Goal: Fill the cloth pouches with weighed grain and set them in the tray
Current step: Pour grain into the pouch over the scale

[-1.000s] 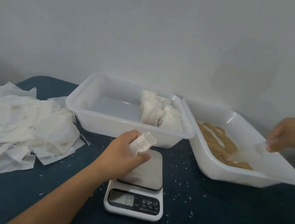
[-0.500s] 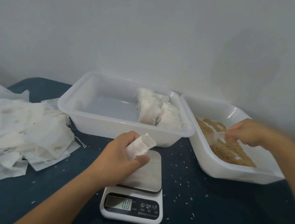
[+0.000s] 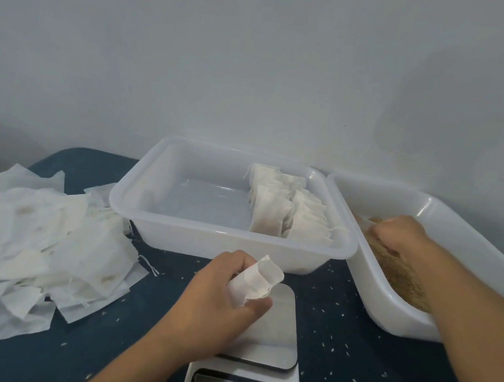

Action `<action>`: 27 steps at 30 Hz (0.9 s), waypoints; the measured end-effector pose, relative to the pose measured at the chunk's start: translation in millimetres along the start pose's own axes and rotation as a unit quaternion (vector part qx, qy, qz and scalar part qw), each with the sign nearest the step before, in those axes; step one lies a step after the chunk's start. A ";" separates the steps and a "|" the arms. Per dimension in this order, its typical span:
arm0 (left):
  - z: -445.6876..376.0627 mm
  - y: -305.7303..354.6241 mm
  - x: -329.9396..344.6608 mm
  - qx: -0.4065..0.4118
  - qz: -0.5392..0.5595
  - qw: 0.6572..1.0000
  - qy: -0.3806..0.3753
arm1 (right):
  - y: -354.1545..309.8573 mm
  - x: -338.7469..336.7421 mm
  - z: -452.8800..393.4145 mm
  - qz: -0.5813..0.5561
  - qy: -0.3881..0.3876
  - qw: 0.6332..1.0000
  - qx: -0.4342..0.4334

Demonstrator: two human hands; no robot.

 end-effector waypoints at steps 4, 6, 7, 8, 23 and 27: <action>0.2 1.1 2.0 0.005 -0.007 1.000 0.001 | 8.2 1.2 -3.6 -0.035 -0.001 0.999 0.007; 0.8 2.9 3.8 0.010 -0.004 1.000 -0.001 | 7.8 -0.3 0.5 -0.055 0.005 0.998 -0.015; 1.0 3.3 4.1 0.010 -0.004 1.000 -0.001 | 6.3 -2.8 4.0 -0.065 0.013 0.997 -0.025; 1.1 3.0 4.1 0.009 -0.004 1.000 -0.001 | 4.4 -6.2 7.5 -0.077 0.022 0.996 -0.034; -1.4 -4.0 -1.2 -0.042 0.068 0.996 0.028 | -6.0 -65.9 118.5 -0.235 0.065 0.961 -0.134; -2.7 -3.5 -5.8 -0.036 0.064 0.996 0.044 | -3.1 -74.4 165.4 -0.245 0.010 0.956 -0.163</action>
Point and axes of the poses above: each hand's wrist, its own z-axis away from the middle knuckle, its own x-axis out of the palm, y = z × x, the point moved 6 cm from there along -z, towards the middle knuckle, and after that the axes turned 5 degrees about x, right-handed, at the moved point
